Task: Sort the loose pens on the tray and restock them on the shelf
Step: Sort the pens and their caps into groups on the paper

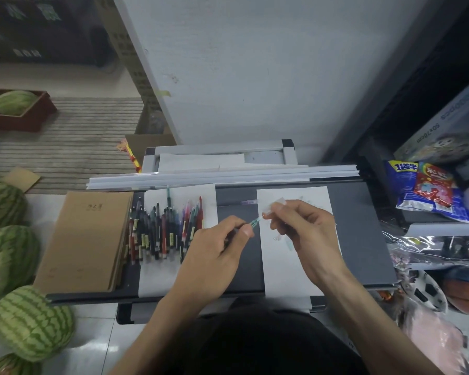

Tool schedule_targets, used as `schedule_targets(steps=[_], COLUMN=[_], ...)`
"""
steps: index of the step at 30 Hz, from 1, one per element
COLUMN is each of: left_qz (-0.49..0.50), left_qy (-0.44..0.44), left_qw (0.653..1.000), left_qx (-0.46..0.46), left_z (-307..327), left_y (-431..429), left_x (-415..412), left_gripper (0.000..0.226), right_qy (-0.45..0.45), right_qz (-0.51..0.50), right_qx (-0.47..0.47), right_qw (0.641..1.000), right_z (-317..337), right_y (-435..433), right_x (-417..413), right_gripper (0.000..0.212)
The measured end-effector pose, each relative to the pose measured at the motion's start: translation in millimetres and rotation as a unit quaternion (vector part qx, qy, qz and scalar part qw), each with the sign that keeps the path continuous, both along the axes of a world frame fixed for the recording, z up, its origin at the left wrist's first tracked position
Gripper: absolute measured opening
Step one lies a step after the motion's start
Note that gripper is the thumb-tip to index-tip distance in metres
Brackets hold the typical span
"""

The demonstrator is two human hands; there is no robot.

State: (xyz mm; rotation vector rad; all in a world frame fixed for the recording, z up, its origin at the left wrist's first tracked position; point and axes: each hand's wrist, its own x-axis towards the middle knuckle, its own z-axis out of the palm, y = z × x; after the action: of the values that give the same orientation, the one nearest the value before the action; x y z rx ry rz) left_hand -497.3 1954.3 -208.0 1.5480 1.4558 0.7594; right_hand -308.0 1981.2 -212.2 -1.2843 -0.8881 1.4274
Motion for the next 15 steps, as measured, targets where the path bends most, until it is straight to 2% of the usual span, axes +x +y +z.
schedule_targets(steps=[4,9,15], left_qz=[-0.005,-0.01,-0.031], left_qy=[0.022,0.052,0.062], left_qw=[1.0,0.998,0.998], left_qx=[0.015,0.041,0.011], left_z=[-6,-19,-36], left_y=[2,9,18], left_x=[-1,-4,-7], left_gripper=[0.019,0.023,0.026], right_qy=[-0.046,-0.008,-0.028], right_qz=[0.036,0.052,0.072], right_qx=[0.008,-0.006,-0.029], right_qw=[0.998,0.999,0.997], right_z=[-5,-13,-23], right_y=[-3,-5,0], right_x=[-6,-11,-11], right_gripper=[0.012,0.013,0.015])
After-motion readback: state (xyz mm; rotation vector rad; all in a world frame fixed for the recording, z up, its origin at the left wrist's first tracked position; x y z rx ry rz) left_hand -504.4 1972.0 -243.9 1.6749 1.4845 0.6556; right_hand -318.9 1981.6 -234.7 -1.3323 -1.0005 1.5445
